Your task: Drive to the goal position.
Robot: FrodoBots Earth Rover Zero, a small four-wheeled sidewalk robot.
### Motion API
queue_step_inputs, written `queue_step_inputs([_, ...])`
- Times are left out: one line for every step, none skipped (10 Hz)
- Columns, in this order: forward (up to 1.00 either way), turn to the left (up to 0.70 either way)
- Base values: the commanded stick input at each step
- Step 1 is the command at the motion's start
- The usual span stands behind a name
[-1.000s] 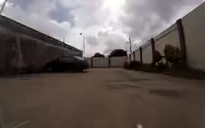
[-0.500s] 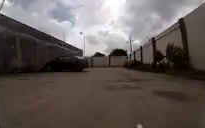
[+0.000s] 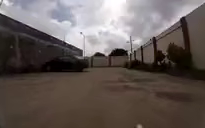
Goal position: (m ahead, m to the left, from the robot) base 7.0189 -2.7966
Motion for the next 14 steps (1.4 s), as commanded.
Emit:
queue_step_inputs([0.30,0.00])
queue_step_inputs([0.30,0.00])
queue_step_inputs([0.30,0.00])
queue_step_inputs([0.30,0.00])
queue_step_inputs([0.30,0.00])
queue_step_inputs([0.30,0.00])
queue_step_inputs([0.30,0.00])
queue_step_inputs([0.30,0.00])
queue_step_inputs([0.30,0.00])
queue_step_inputs([0.30,0.00])
queue_step_inputs([0.30,0.00])
queue_step_inputs([0.30,0.00])
queue_step_inputs([0.30,0.00])
queue_step_inputs([0.30,0.00])
